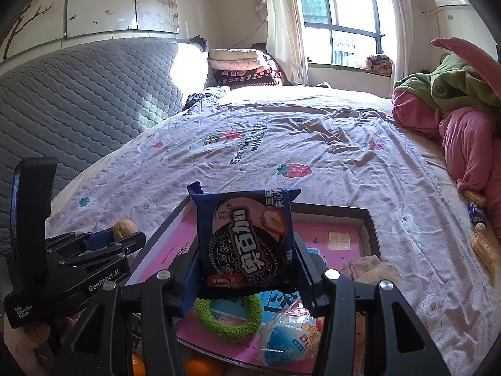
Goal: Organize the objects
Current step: 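Carry the walnut over the tray with the left tool while the right tool carries the snack bag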
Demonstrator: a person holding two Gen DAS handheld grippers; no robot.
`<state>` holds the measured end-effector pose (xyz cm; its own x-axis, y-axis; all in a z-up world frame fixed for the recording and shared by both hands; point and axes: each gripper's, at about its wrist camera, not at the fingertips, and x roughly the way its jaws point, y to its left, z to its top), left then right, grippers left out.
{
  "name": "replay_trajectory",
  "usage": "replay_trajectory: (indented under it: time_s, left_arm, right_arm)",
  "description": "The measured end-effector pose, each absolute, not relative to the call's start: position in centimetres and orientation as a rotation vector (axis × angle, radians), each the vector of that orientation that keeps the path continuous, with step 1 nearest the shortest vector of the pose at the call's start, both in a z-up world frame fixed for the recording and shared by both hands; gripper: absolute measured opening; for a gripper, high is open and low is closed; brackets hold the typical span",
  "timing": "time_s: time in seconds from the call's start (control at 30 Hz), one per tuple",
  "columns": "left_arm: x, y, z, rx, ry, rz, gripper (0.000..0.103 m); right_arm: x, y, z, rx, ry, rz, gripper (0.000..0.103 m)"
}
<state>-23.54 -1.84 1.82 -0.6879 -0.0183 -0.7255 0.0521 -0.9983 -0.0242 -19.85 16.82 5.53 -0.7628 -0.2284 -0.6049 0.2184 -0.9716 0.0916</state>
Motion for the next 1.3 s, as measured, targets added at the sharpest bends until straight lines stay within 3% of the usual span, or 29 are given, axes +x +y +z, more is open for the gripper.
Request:
replay_trajectory:
  time_s: [1.3]
  left_arm:
    - [-22.7,-1.2,-0.9,1.307,-0.101,-2.814,0.035]
  right_arm:
    - [-19.6,13.9,2.1,1.058,0.130,-2.672,0.052]
